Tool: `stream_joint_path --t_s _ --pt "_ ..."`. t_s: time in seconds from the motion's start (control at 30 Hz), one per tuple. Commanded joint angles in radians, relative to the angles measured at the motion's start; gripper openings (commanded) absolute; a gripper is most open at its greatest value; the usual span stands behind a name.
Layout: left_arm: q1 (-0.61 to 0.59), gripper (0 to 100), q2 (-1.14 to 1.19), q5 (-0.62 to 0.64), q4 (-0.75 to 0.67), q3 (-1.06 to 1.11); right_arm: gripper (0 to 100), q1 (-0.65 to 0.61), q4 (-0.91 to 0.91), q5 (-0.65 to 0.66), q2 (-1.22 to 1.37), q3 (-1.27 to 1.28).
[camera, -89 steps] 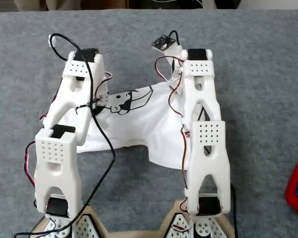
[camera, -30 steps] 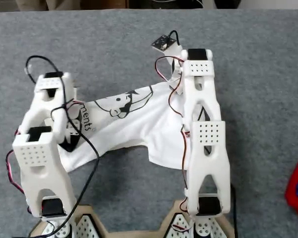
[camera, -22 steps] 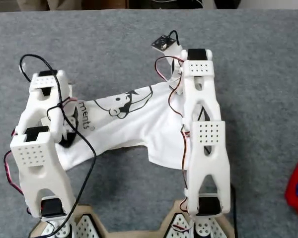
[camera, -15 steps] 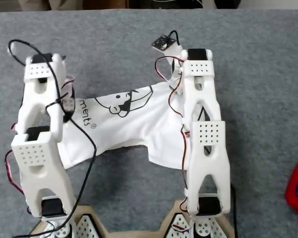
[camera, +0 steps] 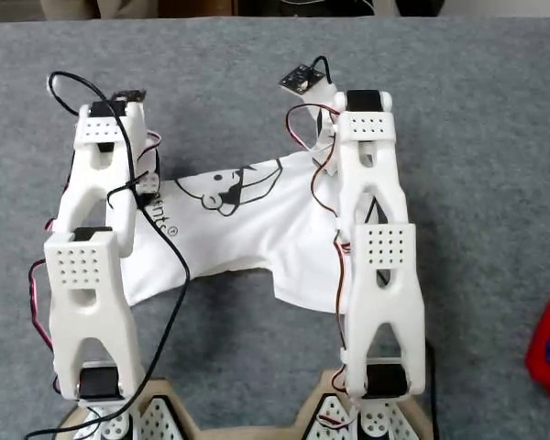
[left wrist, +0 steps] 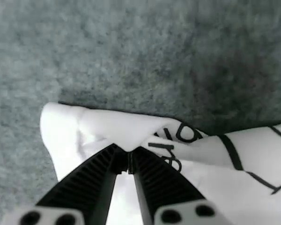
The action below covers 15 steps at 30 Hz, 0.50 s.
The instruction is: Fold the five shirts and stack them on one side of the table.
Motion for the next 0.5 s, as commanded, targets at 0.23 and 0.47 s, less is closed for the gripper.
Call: stream_joint_path --t_s 0.23,0.47 --pt "-0.081 2 0.113 -0.002 -0.071 -0.367 0.5 0.022 -0.005 0.000 -0.002 -0.045" --pt "-0.084 2 0.166 -0.002 -0.043 -0.489 0.5 0.021 -0.005 0.000 -0.002 -0.045"
